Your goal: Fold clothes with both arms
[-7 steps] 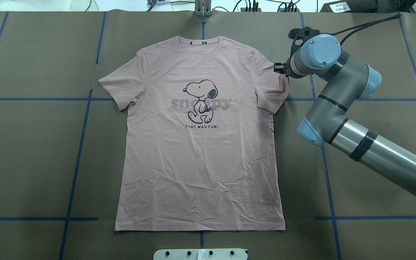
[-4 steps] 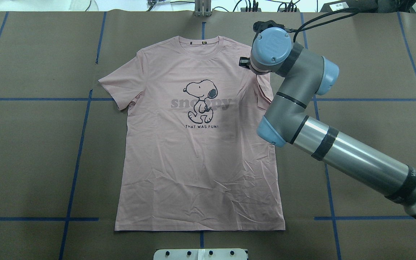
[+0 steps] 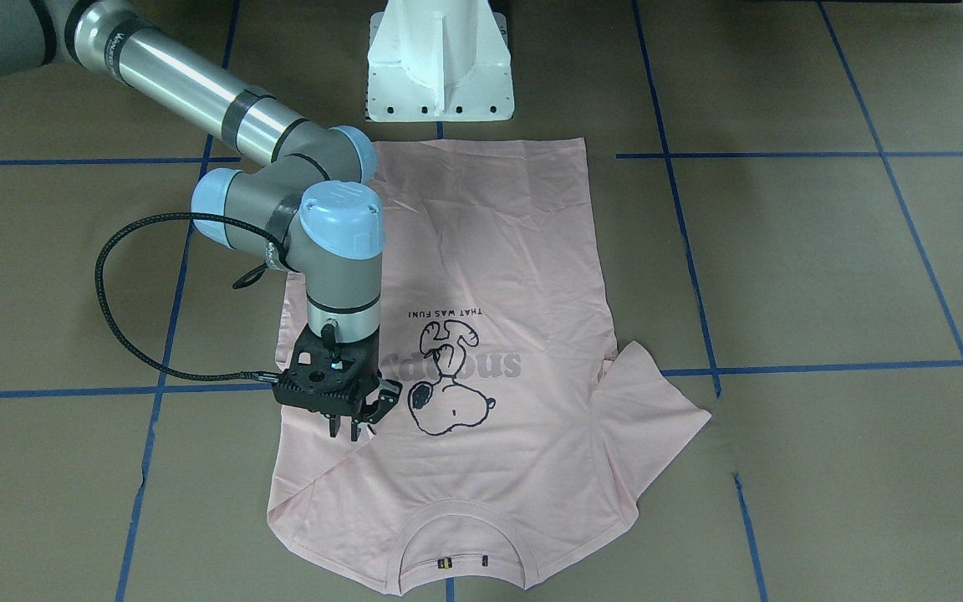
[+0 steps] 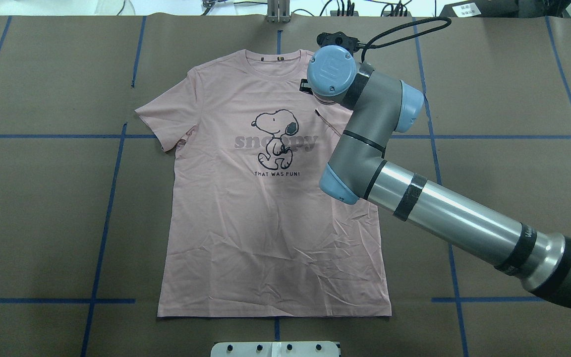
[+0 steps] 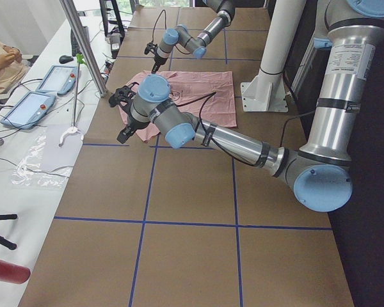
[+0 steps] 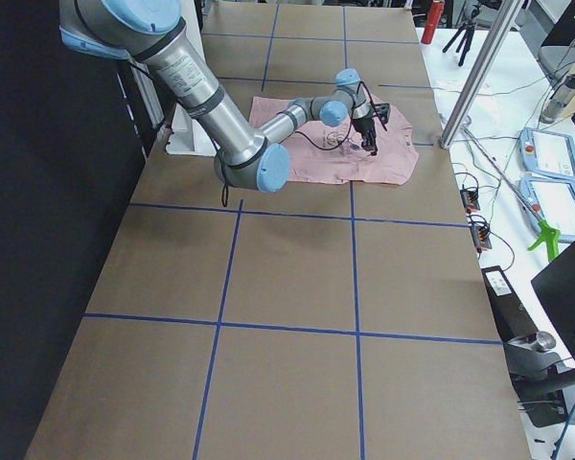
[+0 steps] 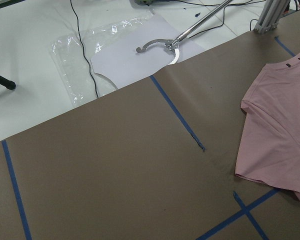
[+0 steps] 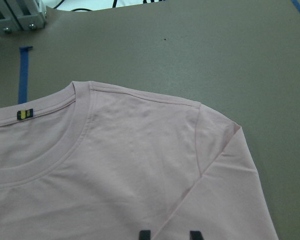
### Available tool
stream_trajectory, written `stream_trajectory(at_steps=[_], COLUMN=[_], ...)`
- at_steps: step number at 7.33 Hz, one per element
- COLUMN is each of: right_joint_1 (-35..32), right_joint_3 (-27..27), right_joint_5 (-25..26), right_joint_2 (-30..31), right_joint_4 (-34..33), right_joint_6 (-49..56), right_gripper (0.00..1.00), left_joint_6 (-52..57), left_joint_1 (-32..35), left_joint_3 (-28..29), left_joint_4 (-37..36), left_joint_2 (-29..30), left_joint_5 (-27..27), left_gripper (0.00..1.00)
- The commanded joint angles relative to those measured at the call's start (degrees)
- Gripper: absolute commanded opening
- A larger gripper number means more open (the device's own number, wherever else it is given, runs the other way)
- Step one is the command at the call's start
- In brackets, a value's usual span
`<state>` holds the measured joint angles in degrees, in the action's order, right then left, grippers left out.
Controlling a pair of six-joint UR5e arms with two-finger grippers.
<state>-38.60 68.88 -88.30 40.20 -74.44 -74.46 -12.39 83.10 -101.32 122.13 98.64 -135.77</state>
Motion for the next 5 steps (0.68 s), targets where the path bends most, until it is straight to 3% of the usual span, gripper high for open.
stream_trajectory(at_steps=[1, 3, 5], right_joint_1=[-1.55, -9.34, -20.49], right_joint_3=[0.28, 1.94, 8.68], right_joint_5=[-3.96, -16.07, -30.02], right_joint_2=[-1.26, -0.30, 7.75], right_joint_4=[0.00, -0.52, -0.18], right_joint_6=[4.47, 14.91, 31.39], right_gripper=[1.00, 1.00, 1.00], left_joint_6=[-0.78, -9.52, -22.79], left_joint_1=[-4.40, -9.27, -17.66], left_joint_3=[0.15, 0.95, 1.38], left_joint_4=[3.53, 3.55, 3.64], left_joint_2=[0.40, 2.16, 3.65], left_joint_5=[0.59, 1.55, 13.56], left_gripper=[1.00, 1.00, 0.96])
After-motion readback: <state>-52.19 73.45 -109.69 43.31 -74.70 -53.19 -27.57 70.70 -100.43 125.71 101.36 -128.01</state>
